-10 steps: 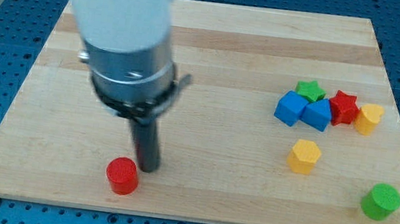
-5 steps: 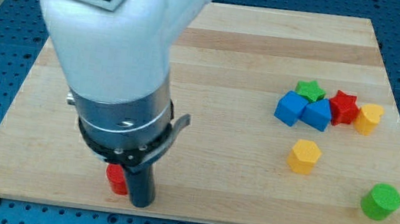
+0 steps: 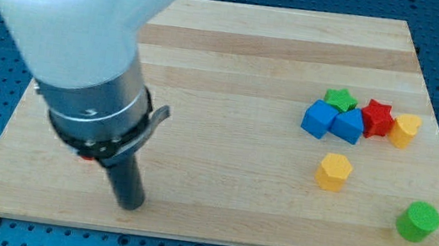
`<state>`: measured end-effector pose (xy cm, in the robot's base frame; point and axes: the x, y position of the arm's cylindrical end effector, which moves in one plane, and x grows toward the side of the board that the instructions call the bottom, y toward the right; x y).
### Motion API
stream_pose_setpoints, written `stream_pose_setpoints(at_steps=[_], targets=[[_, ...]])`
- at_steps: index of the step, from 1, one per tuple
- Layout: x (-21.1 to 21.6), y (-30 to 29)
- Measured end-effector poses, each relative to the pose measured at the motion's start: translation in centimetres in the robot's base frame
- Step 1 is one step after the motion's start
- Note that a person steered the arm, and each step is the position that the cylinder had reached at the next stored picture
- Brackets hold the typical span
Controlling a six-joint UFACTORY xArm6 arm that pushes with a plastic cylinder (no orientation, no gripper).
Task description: Push the red circle towards the bottom left side of the board
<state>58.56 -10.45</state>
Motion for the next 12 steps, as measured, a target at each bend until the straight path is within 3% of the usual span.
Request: stream_pose_setpoints(at_steps=[1,3,5,6,8,9,12], targets=[[-8.4,-0.1],[-14.0,-3.9],[-11.2,-8.3],[-11.2,-8.3],[-11.7,-2.7],[-8.3,-3.1],[-6.9,-6.7]])
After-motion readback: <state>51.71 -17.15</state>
